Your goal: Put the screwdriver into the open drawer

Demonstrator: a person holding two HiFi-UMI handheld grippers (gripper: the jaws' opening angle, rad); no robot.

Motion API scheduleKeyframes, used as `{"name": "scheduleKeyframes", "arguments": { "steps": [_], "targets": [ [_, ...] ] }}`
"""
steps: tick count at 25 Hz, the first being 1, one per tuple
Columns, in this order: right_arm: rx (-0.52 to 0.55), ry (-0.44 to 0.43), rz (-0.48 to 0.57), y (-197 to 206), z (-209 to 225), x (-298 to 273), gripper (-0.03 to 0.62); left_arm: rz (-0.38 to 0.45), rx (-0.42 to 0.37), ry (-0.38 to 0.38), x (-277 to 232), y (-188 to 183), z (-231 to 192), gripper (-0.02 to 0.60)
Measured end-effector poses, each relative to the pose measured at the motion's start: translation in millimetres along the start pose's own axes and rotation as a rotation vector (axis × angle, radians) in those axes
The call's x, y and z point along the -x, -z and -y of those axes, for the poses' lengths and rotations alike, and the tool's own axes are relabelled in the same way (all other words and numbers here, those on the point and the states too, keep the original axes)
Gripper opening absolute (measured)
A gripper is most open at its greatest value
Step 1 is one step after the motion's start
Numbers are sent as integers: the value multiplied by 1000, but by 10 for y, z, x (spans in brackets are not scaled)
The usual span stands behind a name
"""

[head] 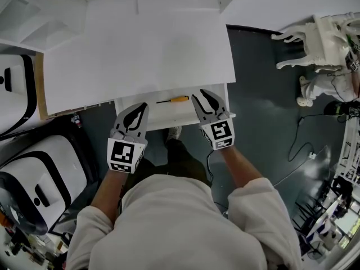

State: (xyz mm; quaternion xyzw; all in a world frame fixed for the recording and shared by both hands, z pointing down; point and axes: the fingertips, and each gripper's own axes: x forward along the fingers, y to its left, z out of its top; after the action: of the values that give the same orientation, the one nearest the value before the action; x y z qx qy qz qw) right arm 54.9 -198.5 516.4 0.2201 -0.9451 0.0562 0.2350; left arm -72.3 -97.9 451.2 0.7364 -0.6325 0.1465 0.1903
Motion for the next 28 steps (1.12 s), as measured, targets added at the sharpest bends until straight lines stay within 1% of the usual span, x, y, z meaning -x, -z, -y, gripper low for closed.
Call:
{"name": "scheduleKeyframes", "arguments": {
  "steps": [10,14,21,28],
  "targets": [
    [-51,85,69,-283,87,362,104,23,-5,-19,84,-87,-70,6],
    [-65,134,89,-351,144,507,92,27,-11,-19,82,-107,-97,6],
    [-102,221,111,-375,215,782,66,33,-22,-18,96,-137,-163,6],
    [-130,299,127,-358,271,1017,21,29,-37,-10,91,-133,-192,6]
  ]
}}
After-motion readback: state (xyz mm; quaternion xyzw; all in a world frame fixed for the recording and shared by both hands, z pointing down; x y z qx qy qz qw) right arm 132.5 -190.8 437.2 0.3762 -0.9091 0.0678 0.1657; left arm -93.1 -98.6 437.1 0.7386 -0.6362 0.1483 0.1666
